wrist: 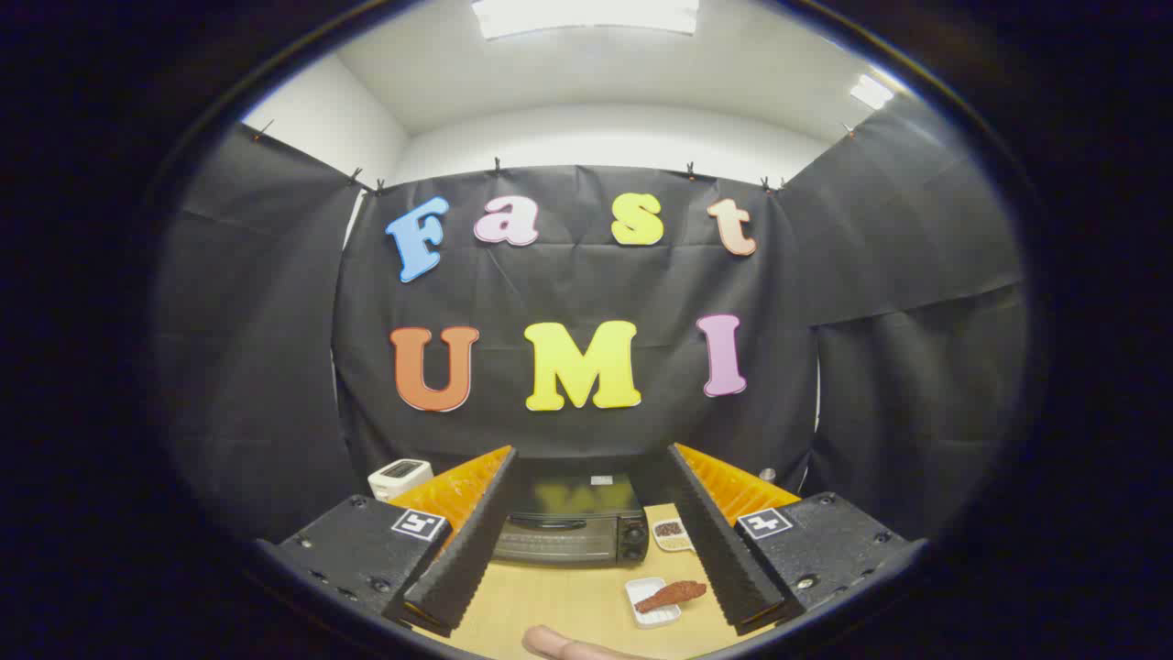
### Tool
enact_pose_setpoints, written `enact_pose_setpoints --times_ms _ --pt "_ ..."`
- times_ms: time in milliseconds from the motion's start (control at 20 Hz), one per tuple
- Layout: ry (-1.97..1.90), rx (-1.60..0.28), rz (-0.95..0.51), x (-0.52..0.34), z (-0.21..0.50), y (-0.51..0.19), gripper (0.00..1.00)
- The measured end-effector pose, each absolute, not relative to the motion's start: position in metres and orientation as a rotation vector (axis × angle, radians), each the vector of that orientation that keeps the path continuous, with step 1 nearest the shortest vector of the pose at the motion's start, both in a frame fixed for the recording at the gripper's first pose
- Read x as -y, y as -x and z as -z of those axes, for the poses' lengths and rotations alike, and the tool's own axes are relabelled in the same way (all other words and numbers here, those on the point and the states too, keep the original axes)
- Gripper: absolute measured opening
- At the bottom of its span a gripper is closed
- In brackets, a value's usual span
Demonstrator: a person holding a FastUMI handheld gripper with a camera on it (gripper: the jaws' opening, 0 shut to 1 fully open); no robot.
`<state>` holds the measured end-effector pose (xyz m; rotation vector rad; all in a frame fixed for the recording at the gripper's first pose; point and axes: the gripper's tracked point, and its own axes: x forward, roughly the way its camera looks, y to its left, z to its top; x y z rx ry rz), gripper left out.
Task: Open the toaster oven, put the food inside, and close the toaster oven door.
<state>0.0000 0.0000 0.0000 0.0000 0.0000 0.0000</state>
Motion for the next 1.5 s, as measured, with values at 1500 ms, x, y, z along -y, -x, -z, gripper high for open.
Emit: enact_pose_setpoints --times_ms 1500 --pt "-0.012 -0.245 -0.007 -0.055 0.192 -0.236 1.0"
